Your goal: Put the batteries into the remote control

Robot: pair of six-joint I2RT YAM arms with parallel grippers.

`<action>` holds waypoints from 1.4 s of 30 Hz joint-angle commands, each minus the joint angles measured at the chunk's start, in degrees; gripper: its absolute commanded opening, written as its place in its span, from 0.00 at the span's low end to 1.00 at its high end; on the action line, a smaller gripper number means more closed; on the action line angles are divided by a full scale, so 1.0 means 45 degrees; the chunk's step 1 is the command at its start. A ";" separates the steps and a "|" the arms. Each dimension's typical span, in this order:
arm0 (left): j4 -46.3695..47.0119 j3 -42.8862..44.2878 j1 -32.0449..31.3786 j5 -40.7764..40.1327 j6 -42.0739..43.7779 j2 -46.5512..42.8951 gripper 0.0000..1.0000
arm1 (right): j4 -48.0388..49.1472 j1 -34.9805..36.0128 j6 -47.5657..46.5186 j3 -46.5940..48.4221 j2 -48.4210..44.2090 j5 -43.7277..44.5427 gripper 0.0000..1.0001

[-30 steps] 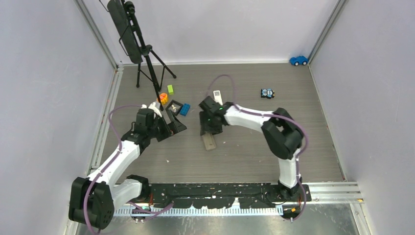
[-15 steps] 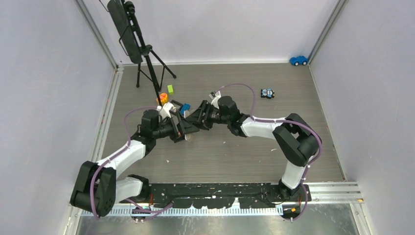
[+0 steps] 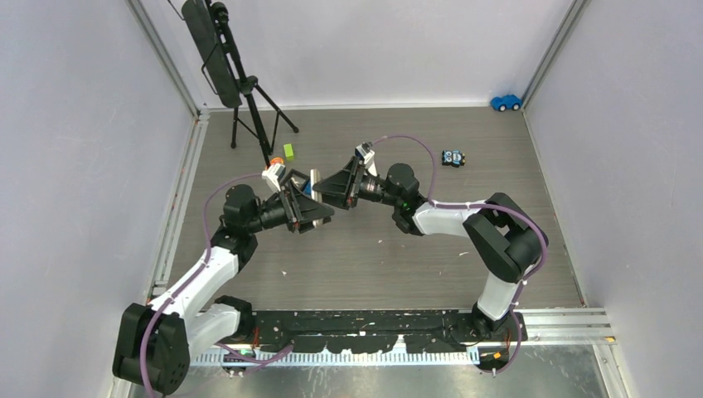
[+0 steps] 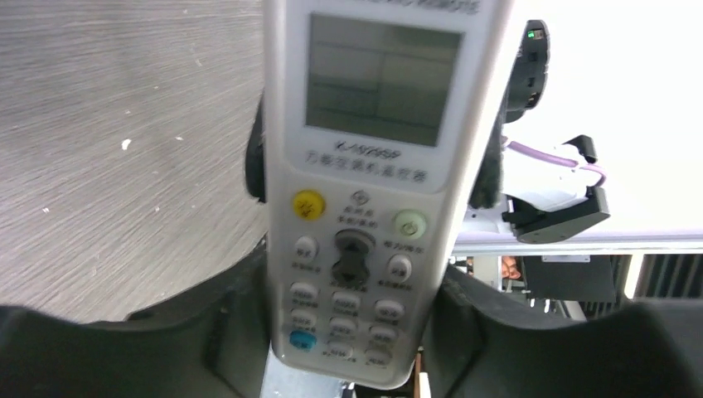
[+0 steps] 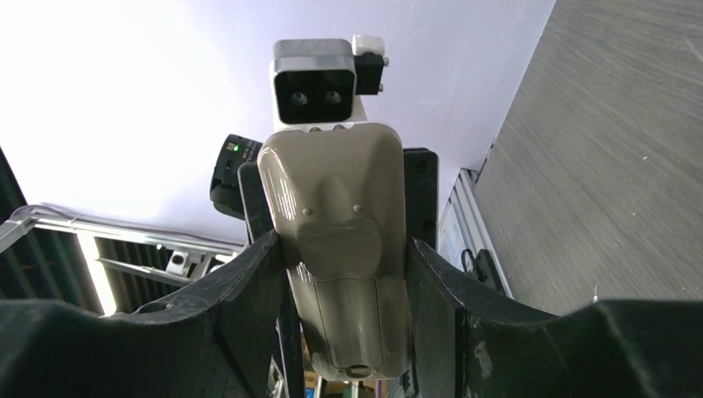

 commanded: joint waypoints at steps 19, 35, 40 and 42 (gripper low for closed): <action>-0.8762 0.3271 -0.1662 -0.6076 0.7155 0.2201 0.00 | -0.6856 -0.0732 -0.5313 -0.1993 -0.5070 0.4565 0.90; -1.0477 0.7287 -0.4392 -1.2986 0.7954 0.8998 0.03 | -1.9246 -0.0784 -0.8189 -0.1292 -1.2663 1.0485 0.89; -1.0321 0.7560 -0.4514 -1.3290 0.7860 0.9775 0.20 | -2.0697 -0.0784 -0.7679 -0.0866 -1.3825 1.0702 0.87; -1.0397 0.7688 -0.4547 -1.3292 0.7840 0.9902 0.33 | -2.1176 -0.0785 -0.7538 -0.0648 -1.4049 1.0765 0.87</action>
